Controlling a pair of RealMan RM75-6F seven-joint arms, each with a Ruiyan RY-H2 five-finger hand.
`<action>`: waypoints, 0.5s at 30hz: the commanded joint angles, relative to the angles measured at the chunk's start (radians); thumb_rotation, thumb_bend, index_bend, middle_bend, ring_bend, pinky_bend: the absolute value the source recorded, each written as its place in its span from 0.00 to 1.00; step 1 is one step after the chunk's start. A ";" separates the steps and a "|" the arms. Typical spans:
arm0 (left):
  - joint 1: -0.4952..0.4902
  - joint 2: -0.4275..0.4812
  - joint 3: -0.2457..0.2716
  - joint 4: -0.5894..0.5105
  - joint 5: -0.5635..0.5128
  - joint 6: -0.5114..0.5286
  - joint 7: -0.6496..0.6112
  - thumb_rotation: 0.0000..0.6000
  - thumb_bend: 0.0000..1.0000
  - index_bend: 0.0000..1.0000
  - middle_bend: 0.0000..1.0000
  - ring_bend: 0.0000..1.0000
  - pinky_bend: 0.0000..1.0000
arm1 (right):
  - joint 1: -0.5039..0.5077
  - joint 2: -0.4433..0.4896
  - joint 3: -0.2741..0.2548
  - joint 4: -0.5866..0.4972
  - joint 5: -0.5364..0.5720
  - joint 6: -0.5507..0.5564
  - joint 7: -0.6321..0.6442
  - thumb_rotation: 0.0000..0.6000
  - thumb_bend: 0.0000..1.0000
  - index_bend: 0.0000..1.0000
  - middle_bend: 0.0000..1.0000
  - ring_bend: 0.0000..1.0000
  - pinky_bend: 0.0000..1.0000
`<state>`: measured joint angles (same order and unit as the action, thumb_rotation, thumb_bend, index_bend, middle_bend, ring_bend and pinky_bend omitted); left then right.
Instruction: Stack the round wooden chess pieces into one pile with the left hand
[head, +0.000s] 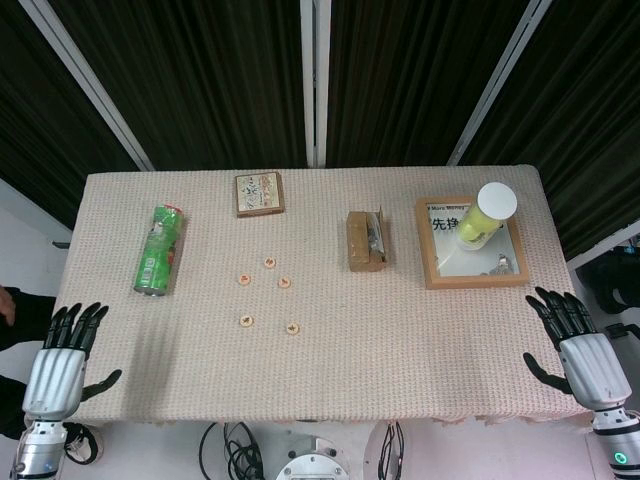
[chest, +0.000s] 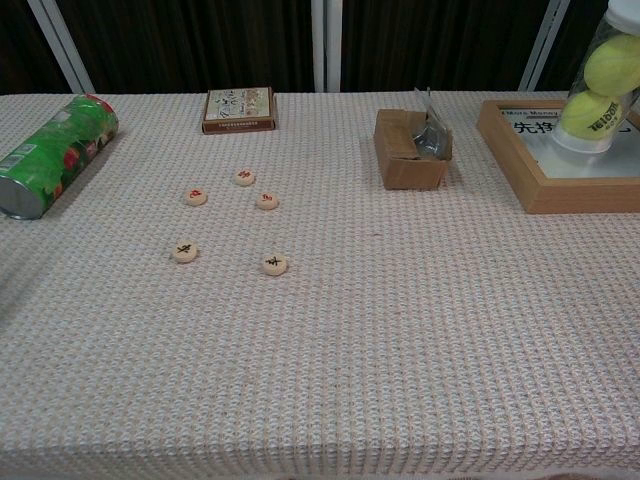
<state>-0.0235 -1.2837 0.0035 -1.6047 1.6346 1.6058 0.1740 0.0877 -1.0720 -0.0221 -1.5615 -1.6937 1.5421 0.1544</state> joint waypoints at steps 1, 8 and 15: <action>0.000 0.000 0.000 0.000 0.000 0.001 0.000 1.00 0.02 0.10 0.08 0.00 0.00 | 0.000 0.000 0.000 0.000 0.000 0.000 0.000 1.00 0.27 0.00 0.00 0.00 0.00; 0.001 0.000 0.002 -0.002 0.006 0.003 0.000 1.00 0.02 0.10 0.08 0.00 0.00 | -0.001 0.000 -0.001 -0.001 -0.004 0.002 -0.001 1.00 0.27 0.00 0.00 0.00 0.00; -0.004 0.005 0.002 -0.016 0.012 -0.003 0.011 1.00 0.02 0.10 0.08 0.00 0.00 | -0.001 0.002 -0.002 -0.002 -0.009 0.005 0.001 1.00 0.27 0.00 0.00 0.00 0.00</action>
<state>-0.0267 -1.2800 0.0059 -1.6199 1.6464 1.6036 0.1841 0.0866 -1.0704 -0.0241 -1.5640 -1.7024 1.5478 0.1557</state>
